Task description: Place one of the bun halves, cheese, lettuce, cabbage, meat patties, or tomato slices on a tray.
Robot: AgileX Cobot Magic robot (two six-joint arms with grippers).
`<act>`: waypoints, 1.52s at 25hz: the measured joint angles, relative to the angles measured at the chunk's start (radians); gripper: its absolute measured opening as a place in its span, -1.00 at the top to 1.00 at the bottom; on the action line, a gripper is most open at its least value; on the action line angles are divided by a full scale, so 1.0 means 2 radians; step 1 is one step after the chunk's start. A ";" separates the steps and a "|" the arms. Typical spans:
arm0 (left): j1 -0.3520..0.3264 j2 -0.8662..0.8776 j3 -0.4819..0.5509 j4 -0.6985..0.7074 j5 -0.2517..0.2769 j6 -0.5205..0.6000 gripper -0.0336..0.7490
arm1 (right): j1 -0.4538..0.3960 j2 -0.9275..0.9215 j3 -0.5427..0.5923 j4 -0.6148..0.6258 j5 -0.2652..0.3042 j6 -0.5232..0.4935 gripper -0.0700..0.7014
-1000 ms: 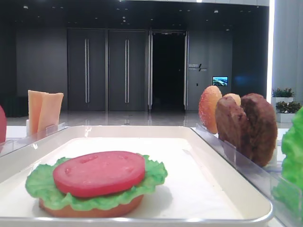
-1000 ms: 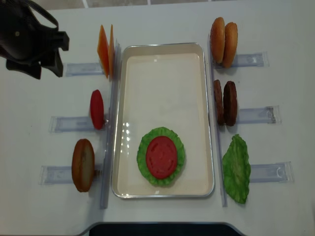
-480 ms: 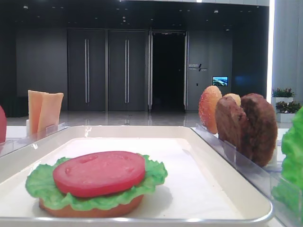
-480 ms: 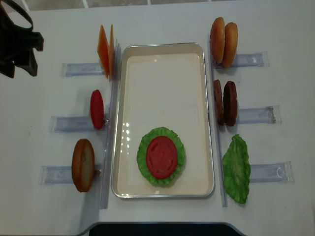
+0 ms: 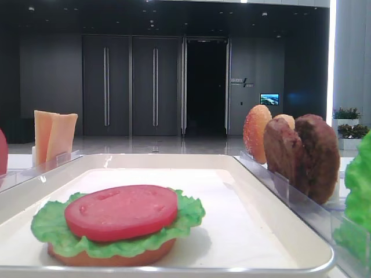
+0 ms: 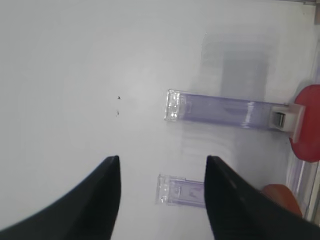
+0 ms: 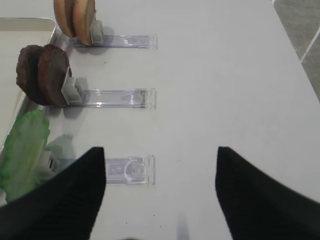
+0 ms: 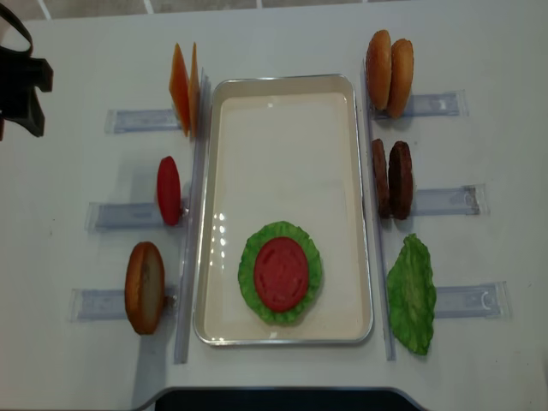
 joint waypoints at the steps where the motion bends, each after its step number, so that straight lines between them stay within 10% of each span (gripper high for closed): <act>1: 0.000 -0.009 0.006 -0.001 0.000 0.000 -0.14 | 0.000 0.000 0.000 0.000 0.000 0.000 -0.42; 24: 0.000 -0.372 0.199 -0.058 0.011 0.024 -0.13 | 0.000 0.000 0.000 0.000 0.000 0.000 -0.42; 38: 0.000 -0.577 0.222 -0.060 0.018 0.070 -0.13 | 0.000 0.000 0.000 0.000 0.000 0.000 -0.42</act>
